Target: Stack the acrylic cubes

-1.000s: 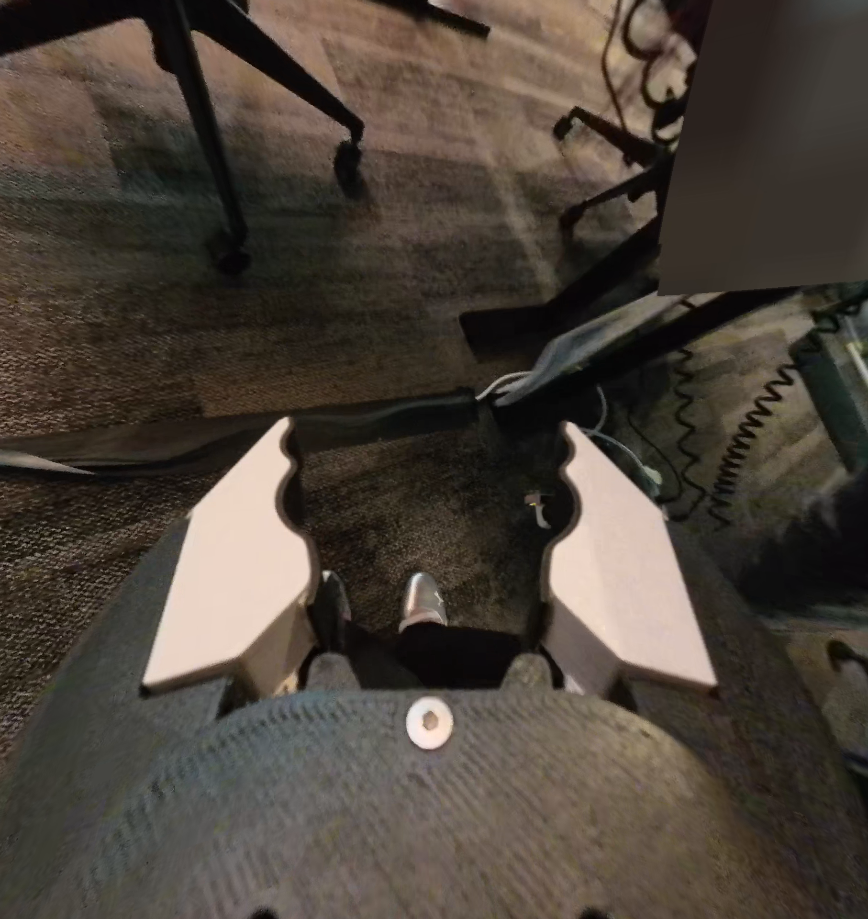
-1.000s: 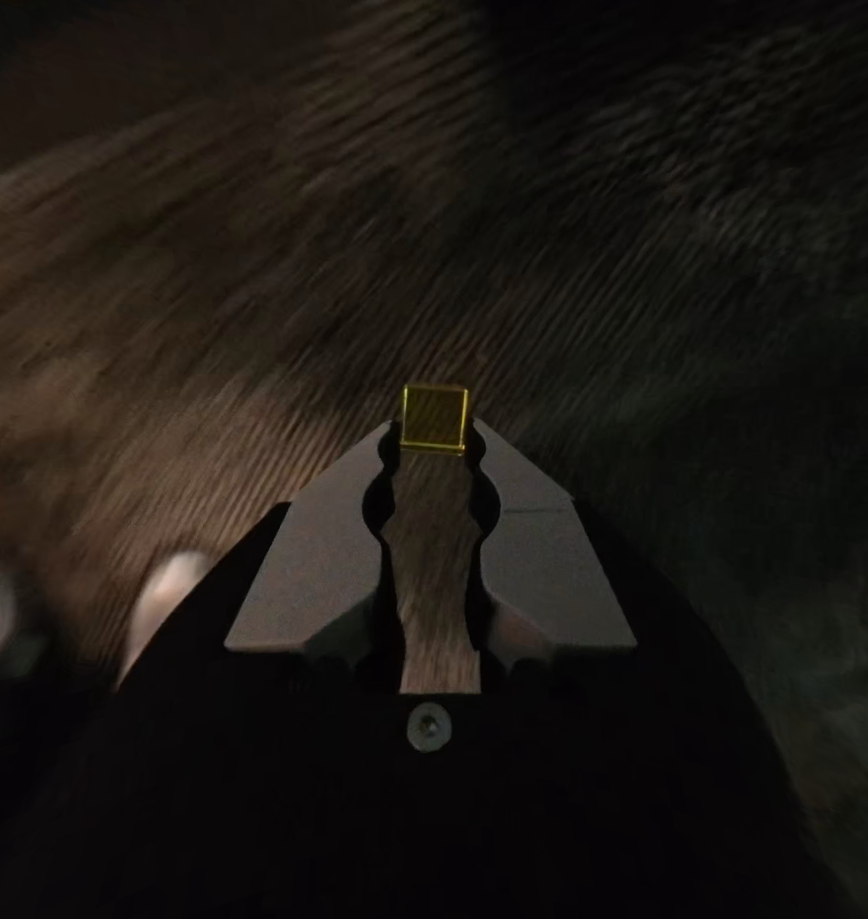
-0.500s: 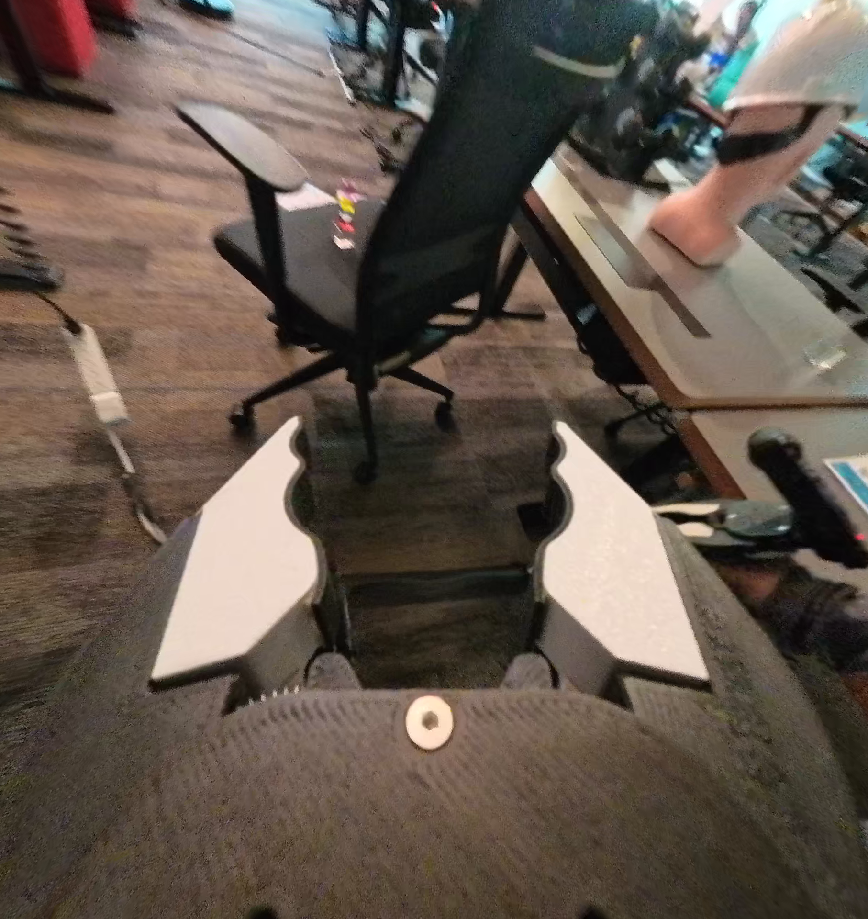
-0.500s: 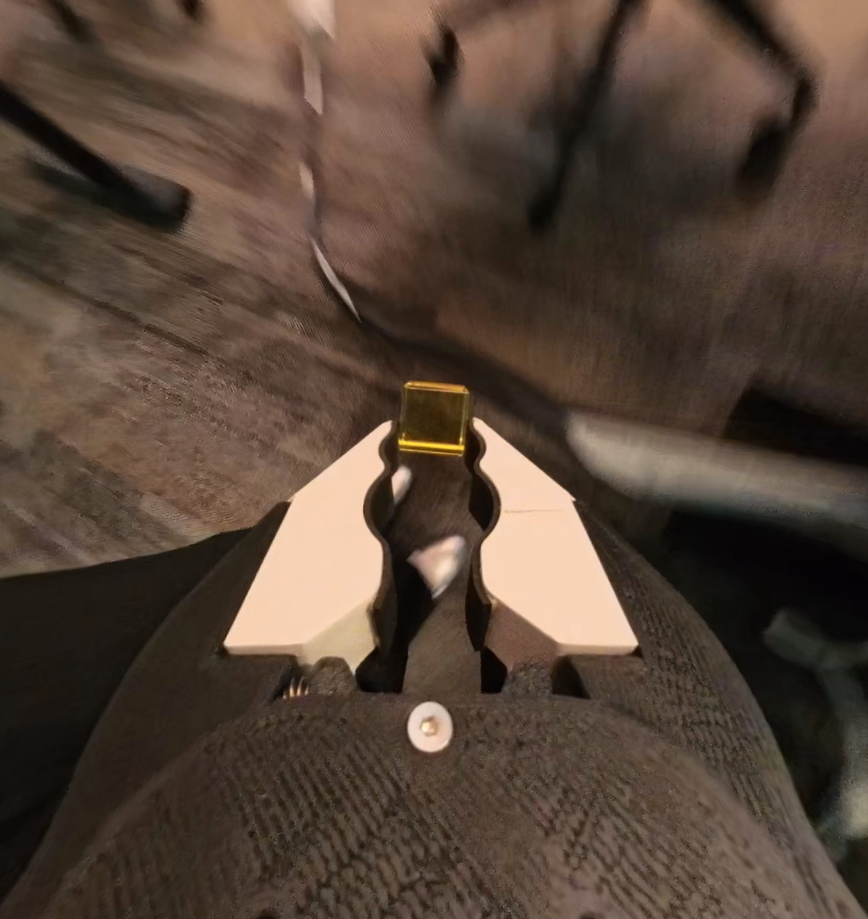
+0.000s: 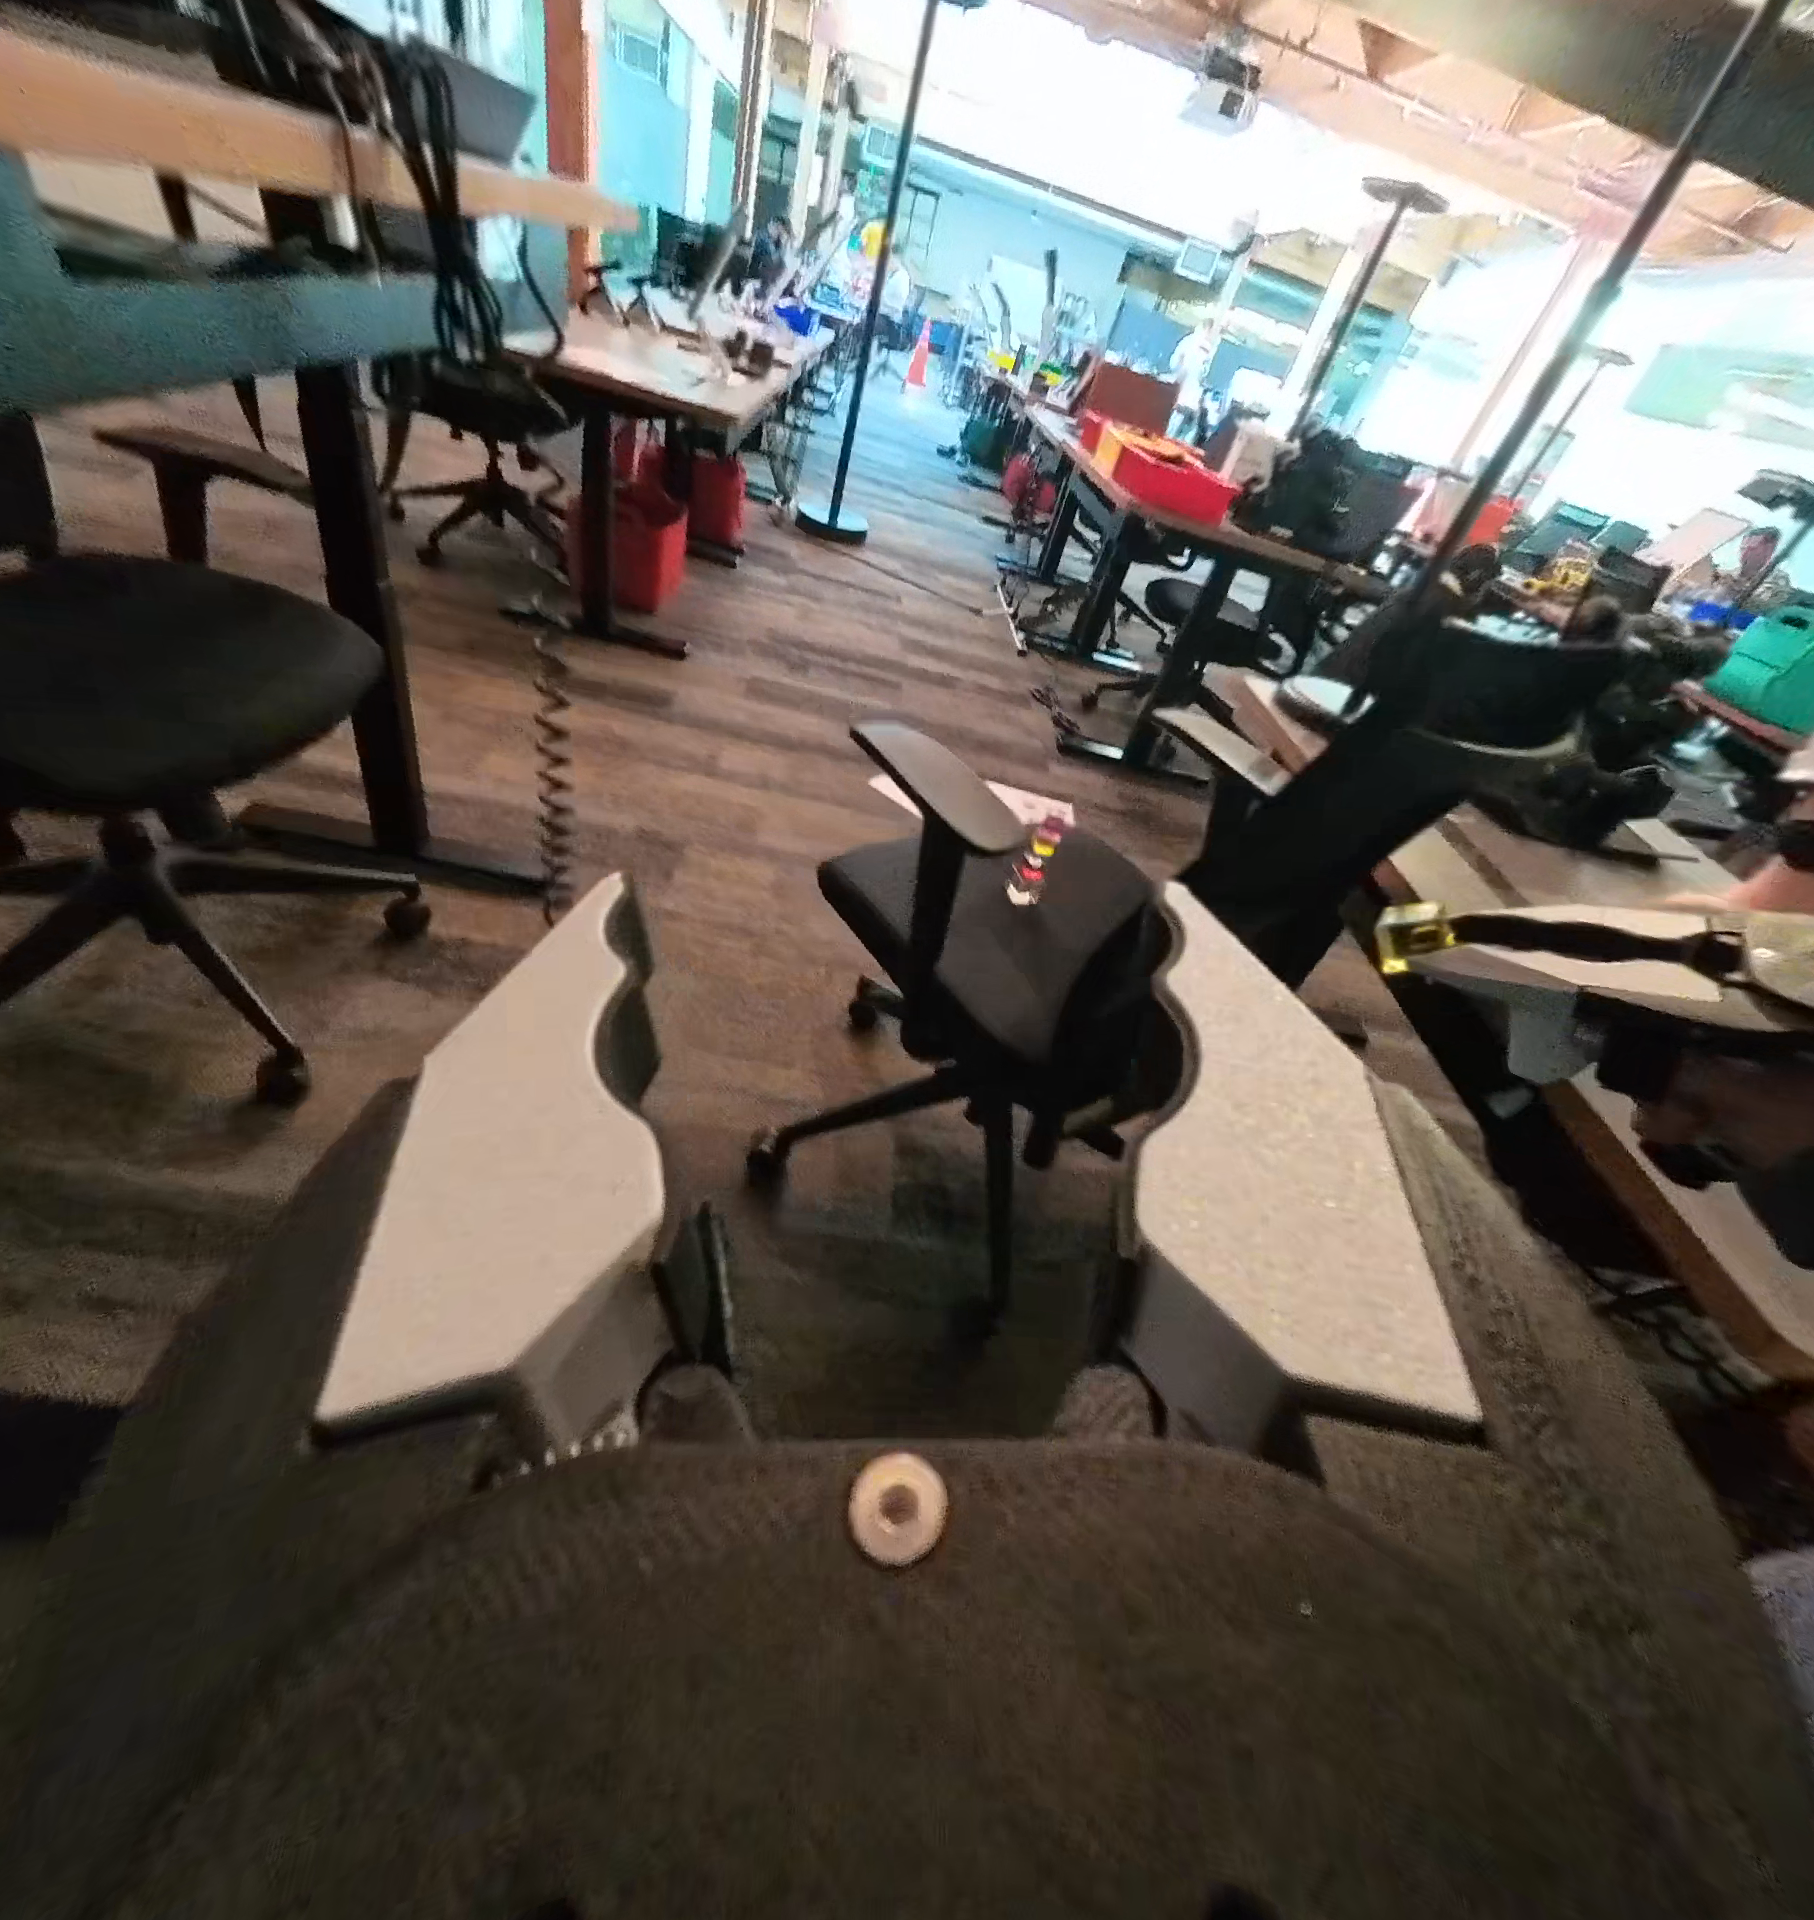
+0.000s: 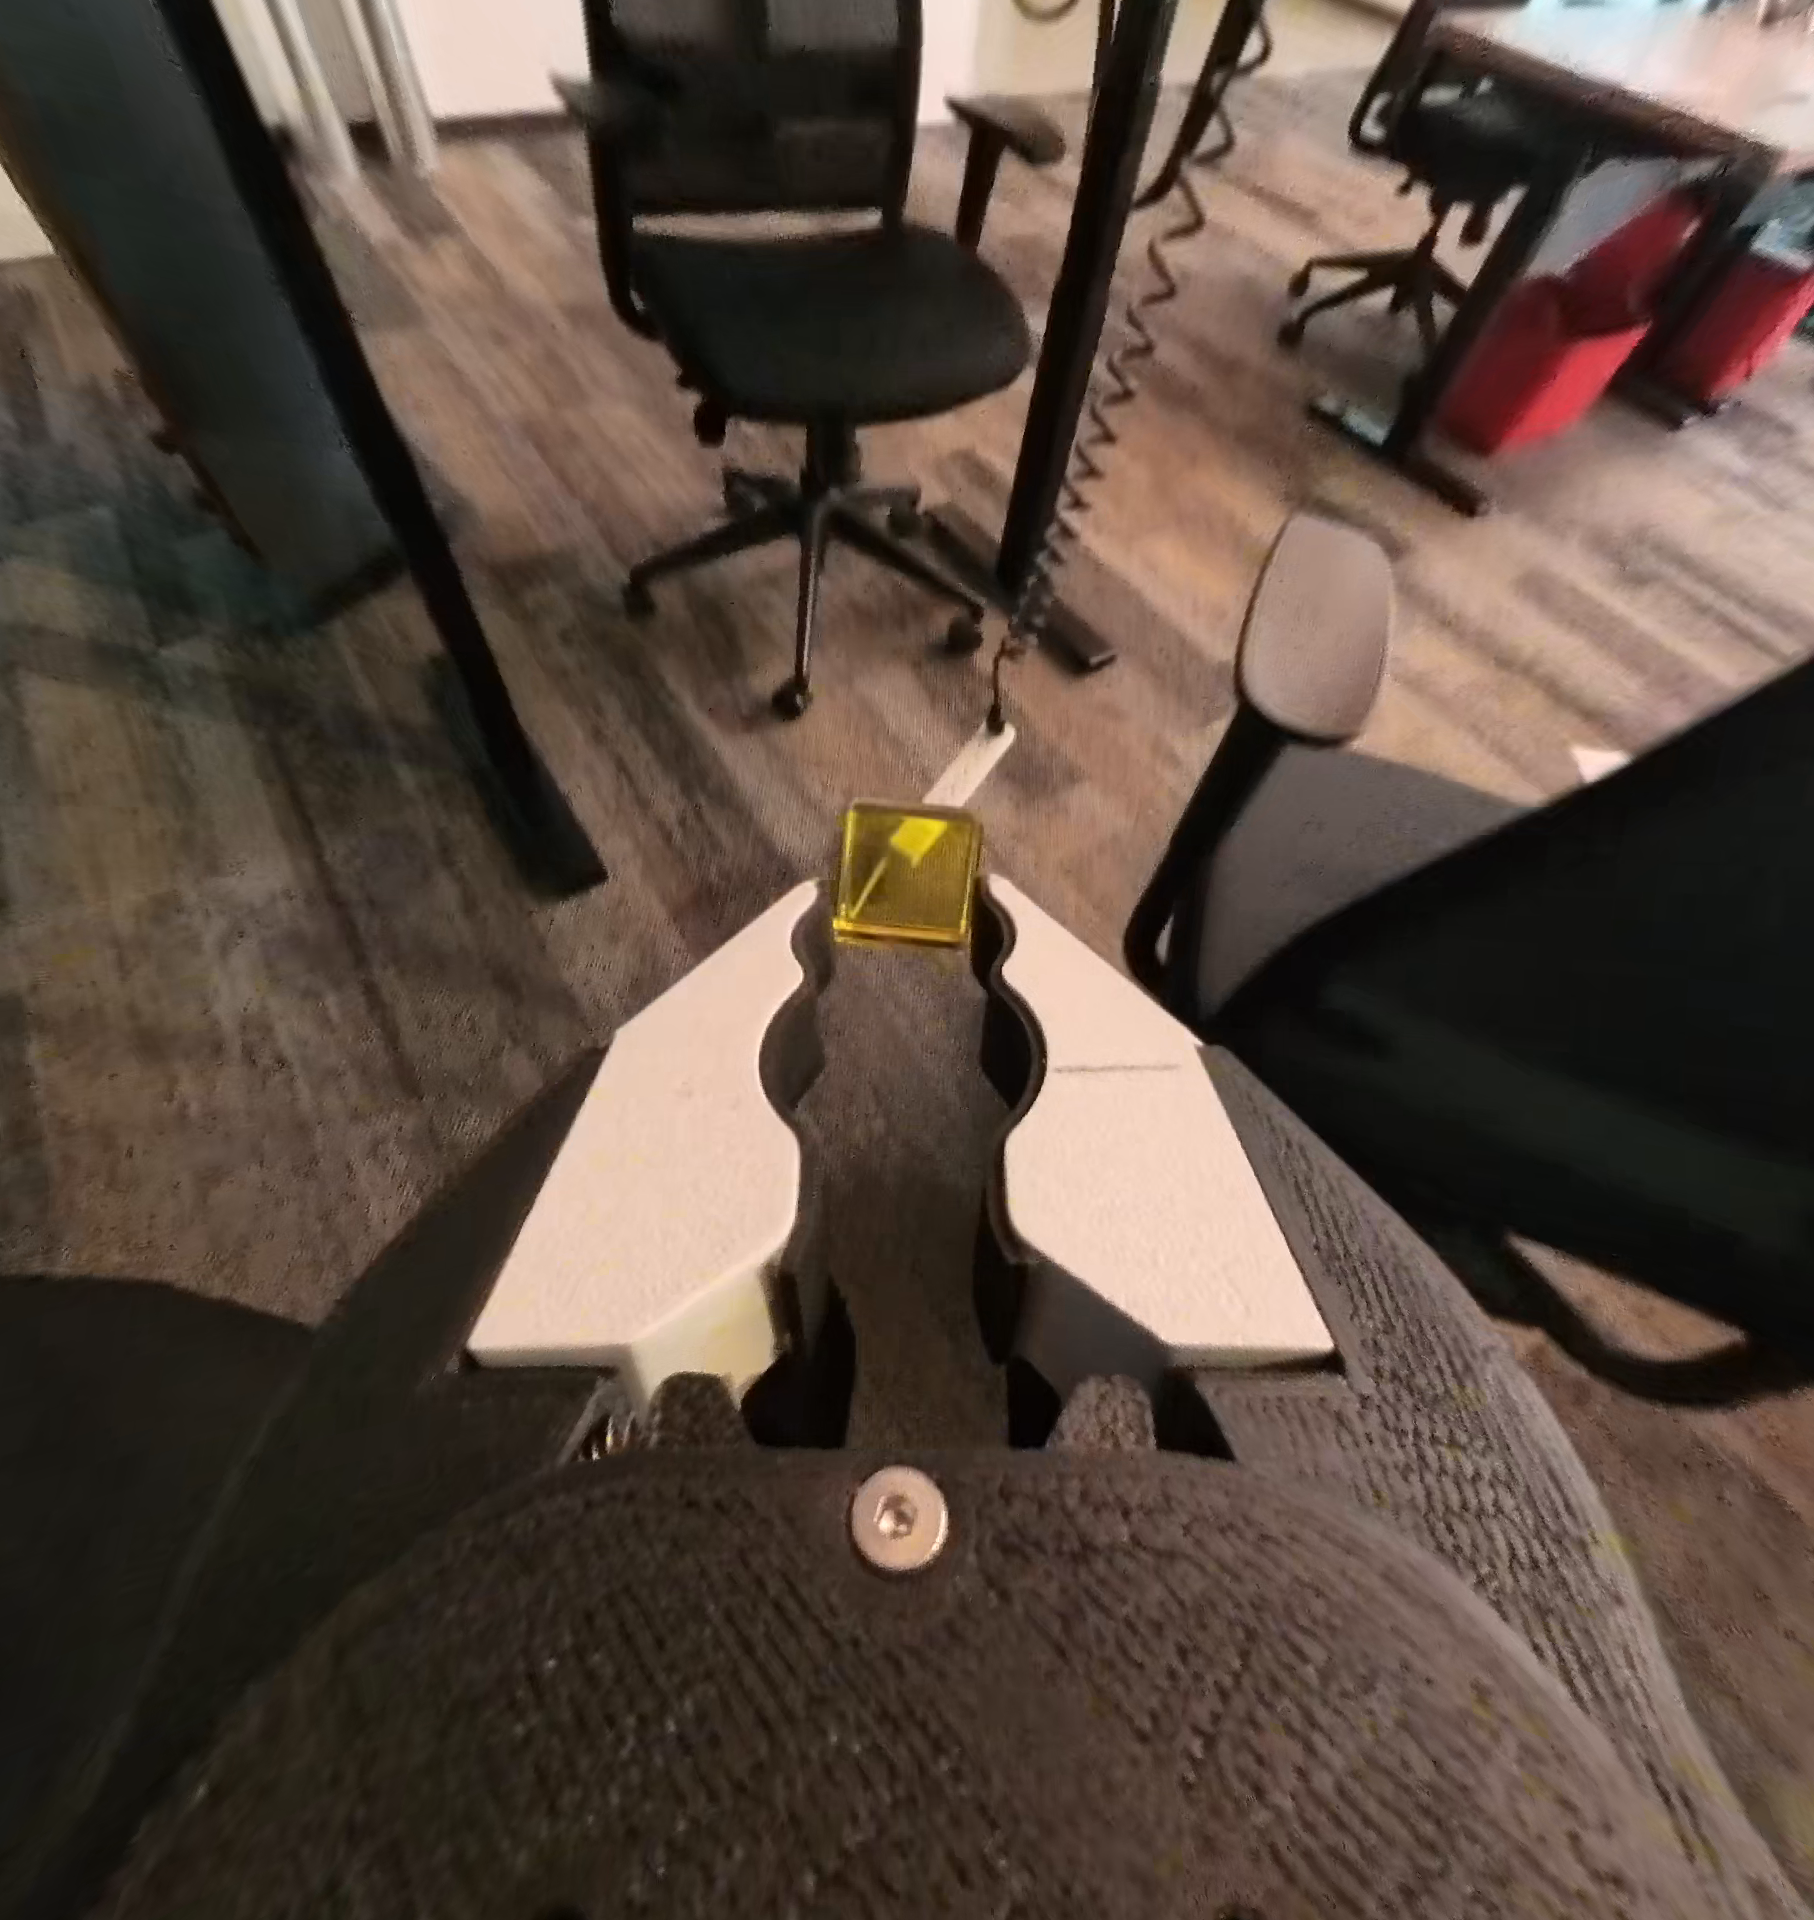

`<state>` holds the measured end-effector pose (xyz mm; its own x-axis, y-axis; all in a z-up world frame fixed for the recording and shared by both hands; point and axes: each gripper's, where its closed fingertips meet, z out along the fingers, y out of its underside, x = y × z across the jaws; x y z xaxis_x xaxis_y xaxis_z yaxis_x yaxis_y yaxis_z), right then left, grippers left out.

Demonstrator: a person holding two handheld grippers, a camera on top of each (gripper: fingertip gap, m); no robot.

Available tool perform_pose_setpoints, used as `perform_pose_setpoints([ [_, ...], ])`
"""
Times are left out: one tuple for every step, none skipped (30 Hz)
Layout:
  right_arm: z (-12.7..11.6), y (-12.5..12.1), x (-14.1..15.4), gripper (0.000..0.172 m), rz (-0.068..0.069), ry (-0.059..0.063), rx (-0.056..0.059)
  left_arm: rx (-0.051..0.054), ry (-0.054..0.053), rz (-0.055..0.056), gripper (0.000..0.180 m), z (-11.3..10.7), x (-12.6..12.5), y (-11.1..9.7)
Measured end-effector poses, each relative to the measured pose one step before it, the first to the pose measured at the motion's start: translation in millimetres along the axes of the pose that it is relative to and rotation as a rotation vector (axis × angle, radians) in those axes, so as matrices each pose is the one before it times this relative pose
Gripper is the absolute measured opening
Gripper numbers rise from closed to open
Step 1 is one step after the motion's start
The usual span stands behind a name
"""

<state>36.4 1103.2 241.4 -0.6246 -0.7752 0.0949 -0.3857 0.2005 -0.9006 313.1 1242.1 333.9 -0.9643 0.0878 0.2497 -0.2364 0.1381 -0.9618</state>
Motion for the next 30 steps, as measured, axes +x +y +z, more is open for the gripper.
perform_pose_setpoints([
  [13.23,-12.21,7.19,0.025,0.0016,0.0147,0.0121,0.0130,0.0158,0.0147,0.094,16.61,-13.11,-9.34],
  [12.89,-10.80,8.20,0.025,0.0019,0.0225,0.0069,0.0090,0.0164,0.0118,0.094,17.86,-13.84,-8.28],
  [12.66,-10.29,7.66,0.025,0.0047,0.0214,0.0048,0.0091,0.0181,0.0041,0.094,18.41,-13.67,-8.28],
  [12.26,-10.74,6.12,0.026,0.0068,0.0133,0.0055,0.0089,0.0222,-0.0077,0.094,18.11,-12.51,-8.53],
  [11.69,-11.74,5.52,0.025,0.0027,0.0110,0.0083,0.0108,0.0261,-0.0131,0.094,17.76,-10.72,-9.31],
  [10.99,-12.34,6.55,0.025,-0.0029,0.0164,0.0125,0.0055,0.0308,-0.0072,0.094,17.59,-8.66,-8.46],
  [10.85,-12.01,7.08,0.025,-0.0020,0.0199,0.0142,-0.0072,0.0256,0.0015,0.095,17.63,-8.46,-6.59],
  [11.27,-11.36,6.60,0.025,0.0053,0.0150,0.0122,-0.0156,0.0230,0.0036,0.096,17.66,-8.11,-5.20],
  [11.45,-11.03,5.70,0.025,0.0110,0.0079,0.0111,-0.0166,0.0286,0.0007,0.096,17.72,-6.80,-4.31],
  [11.45,-10.83,4.86,0.025,0.0100,0.0038,0.0121,-0.0157,0.0354,-0.0027,0.096,17.82,-5.81,-3.33],
  [11.57,-10.60,4.41,0.025,0.0033,0.0015,0.0130,-0.0139,0.0352,-0.0046,0.096,18.06,-6.21,-2.25],
  [11.87,-9.44,4.08,0.025,-0.0060,-0.0009,0.0112,-0.0108,0.0324,-0.0058,0.096,18.48,-6.90,-1.62],
  [12.77,-8.10,4.54,0.025,-0.0133,-0.0026,0.0072,-0.0105,0.0331,-0.0108,0.096,19.43,-7.39,-0.88],
  [13.74,-6.86,5.14,0.025,-0.0164,-0.0042,0.0051,-0.0057,0.0240,-0.0140,0.097,20.56,-9.19,-1.17],
  [14.89,-5.92,6.20,0.025,-0.0175,-0.0062,0.0049,0.0015,0.0144,-0.0113,0.098,22.49,-9.90,-2.07],
  [15.96,-4.90,7.64,0.025,-0.0187,-0.0059,0.0029,0.0037,0.0264,-0.0082,0.098,24.83,-7.01,-3.32],
  [16.61,-4.11,10.11,0.025,-0.0195,-0.0001,0.0000,0.0057,0.0347,-0.0054,0.098,26.61,-4.91,-4.15],
  [16.63,-3.84,13.10,0.025,-0.0164,0.0099,0.0021,0.0083,0.0319,-0.0023,0.099,27.70,-5.03,-5.03],
  [16.60,-4.18,15.19,0.025,-0.0072,0.0166,0.0097,0.0070,0.0326,-0.0002,0.098,27.82,-5.31,-5.28],
  [16.89,-4.07,15.82,0.025,0.0052,0.0144,0.0156,0.0032,0.0300,0.0021,0.098,27.35,-6.55,-5.22],
  [17.42,-2.94,15.97,0.025,0.0159,0.0085,0.0152,0.0007,0.0239,0.0081,0.098,26.06,-8.70,-5.02],
  [17.91,-1.12,16.33,0.025,0.0201,0.0070,0.0110,-0.0061,0.0218,0.0120,0.098,24.89,-10.62,-4.09],
  [17.95,0.47,17.45,0.025,0.0206,0.0128,0.0039,-0.0207,0.0202,0.0123,0.098,23.84,-12.48,-2.35],
  [17.14,1.67,17.60,0.025,0.0260,0.0158,-0.0082,-0.0368,0.0104,0.0071,0.100,22.20,-14.61,-1.60],
  [15.22,0.23,15.29,0.025,0.0328,0.0074,-0.0124,-0.0358,0.0040,0.0013,0.103,19.71,-15.03,-3.66],
  [12.53,-3.13,12.29,0.025,0.0282,-0.0020,0.0012,-0.0195,0.0105,0.0000,0.105,16.84,-12.71,-6.82],
  [10.49,-3.72,11.80,0.025,0.0150,0.0036,0.0060,-0.0065,0.0160,0.0050,0.105,14.64,-11.08,-8.17],
  [9.21,-1.31,12.72,0.025,0.0055,0.0172,-0.0064,-0.0067,0.0090,0.0105,0.105,13.49,-12.08,-7.19],
  [8.28,0.73,12.53,0.025,0.0053,0.0235,-0.0142,-0.0103,0.0046,0.0098,0.105,13.29,-12.76,-5.40],
  [7.38,1.04,11.29,0.025,0.0125,0.0214,-0.0102,-0.0073,0.0098,0.0042,0.105,13.76,-12.58,-4.53],
])
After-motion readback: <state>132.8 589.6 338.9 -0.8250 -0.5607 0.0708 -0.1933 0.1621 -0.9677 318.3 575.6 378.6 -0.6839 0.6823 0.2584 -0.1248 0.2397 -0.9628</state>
